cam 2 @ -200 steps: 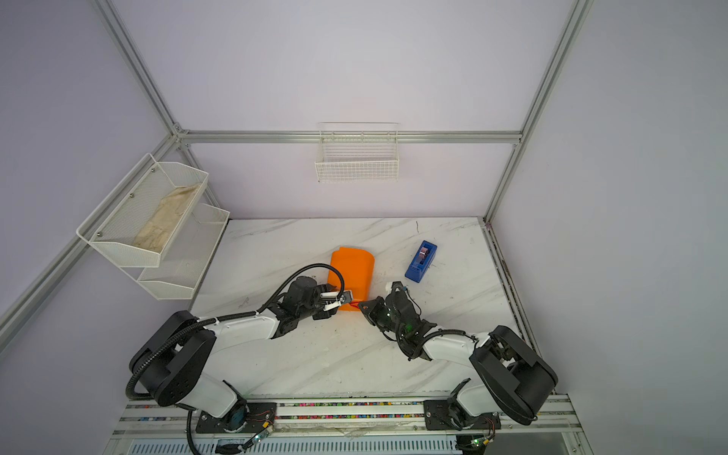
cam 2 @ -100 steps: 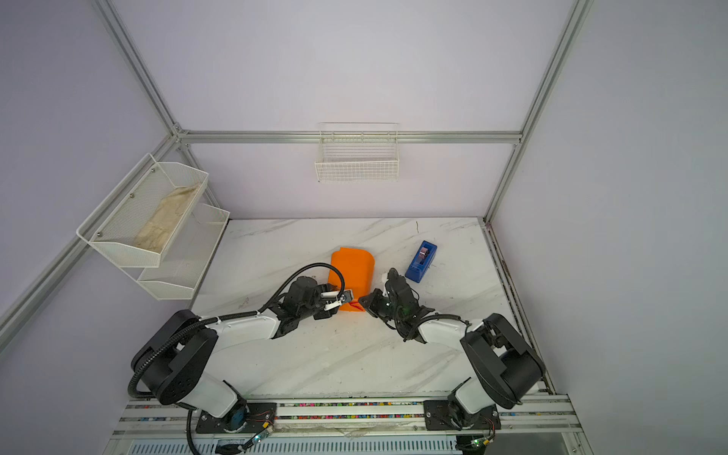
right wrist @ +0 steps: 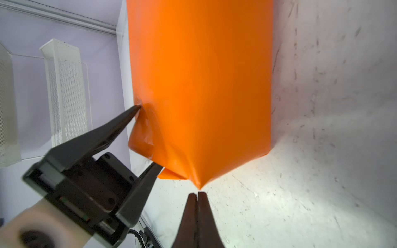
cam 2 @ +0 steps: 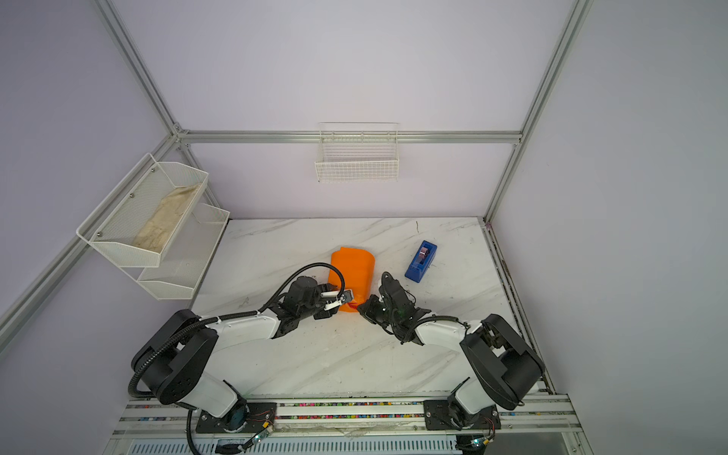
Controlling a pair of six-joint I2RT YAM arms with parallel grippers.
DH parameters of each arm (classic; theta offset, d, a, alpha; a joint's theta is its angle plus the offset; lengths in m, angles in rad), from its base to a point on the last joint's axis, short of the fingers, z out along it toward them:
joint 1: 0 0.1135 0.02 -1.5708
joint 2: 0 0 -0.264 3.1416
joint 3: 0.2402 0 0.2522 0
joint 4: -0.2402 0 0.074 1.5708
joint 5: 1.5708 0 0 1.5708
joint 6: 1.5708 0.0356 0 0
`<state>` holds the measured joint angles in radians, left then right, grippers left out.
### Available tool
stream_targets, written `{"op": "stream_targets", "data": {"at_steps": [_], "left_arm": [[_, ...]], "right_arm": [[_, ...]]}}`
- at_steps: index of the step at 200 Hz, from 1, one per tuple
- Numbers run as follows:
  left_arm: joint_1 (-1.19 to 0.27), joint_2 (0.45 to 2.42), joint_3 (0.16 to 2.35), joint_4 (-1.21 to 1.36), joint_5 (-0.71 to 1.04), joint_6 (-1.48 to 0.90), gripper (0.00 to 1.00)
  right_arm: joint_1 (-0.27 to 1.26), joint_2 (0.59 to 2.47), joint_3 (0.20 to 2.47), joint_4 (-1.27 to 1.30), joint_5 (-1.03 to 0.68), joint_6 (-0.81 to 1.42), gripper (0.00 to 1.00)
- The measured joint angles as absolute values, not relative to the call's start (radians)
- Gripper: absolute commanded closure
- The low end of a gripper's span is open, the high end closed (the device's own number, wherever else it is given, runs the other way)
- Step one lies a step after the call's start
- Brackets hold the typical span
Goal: Wrap the gift box in paper
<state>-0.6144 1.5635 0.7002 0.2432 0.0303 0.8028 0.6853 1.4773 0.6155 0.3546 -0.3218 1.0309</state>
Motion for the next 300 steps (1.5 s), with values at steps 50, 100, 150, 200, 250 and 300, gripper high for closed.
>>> {"op": "stream_targets", "data": {"at_steps": [50, 100, 150, 200, 250, 300], "left_arm": [[-0.614, 1.563, 0.700, 0.243, 0.030, 0.803, 0.45], [-0.614, 1.563, 0.700, 0.243, 0.031, 0.803, 0.44], [-0.614, 1.563, 0.700, 0.236, 0.050, 0.804, 0.36], [-0.614, 1.563, 0.700, 0.233, 0.051, 0.804, 0.36], [-0.616, 1.578, 0.700, 0.264, 0.027, 0.801, 0.36], [-0.625, 1.587, 0.700, 0.282, -0.002, 0.796, 0.39]], "right_arm": [[0.736, 1.579, 0.613, 0.394, -0.360, 1.050, 1.00], [0.756, 1.721, 0.616, 0.524, -0.350, 1.085, 1.00], [0.752, 1.719, 0.640, 0.589, -0.287, 1.106, 1.00], [0.751, 1.693, 0.648, 0.616, -0.277, 1.119, 1.00], [0.751, 1.693, 0.648, 0.618, -0.278, 1.131, 1.00], [0.751, 1.692, 0.648, 0.618, -0.281, 1.139, 1.00]]}}
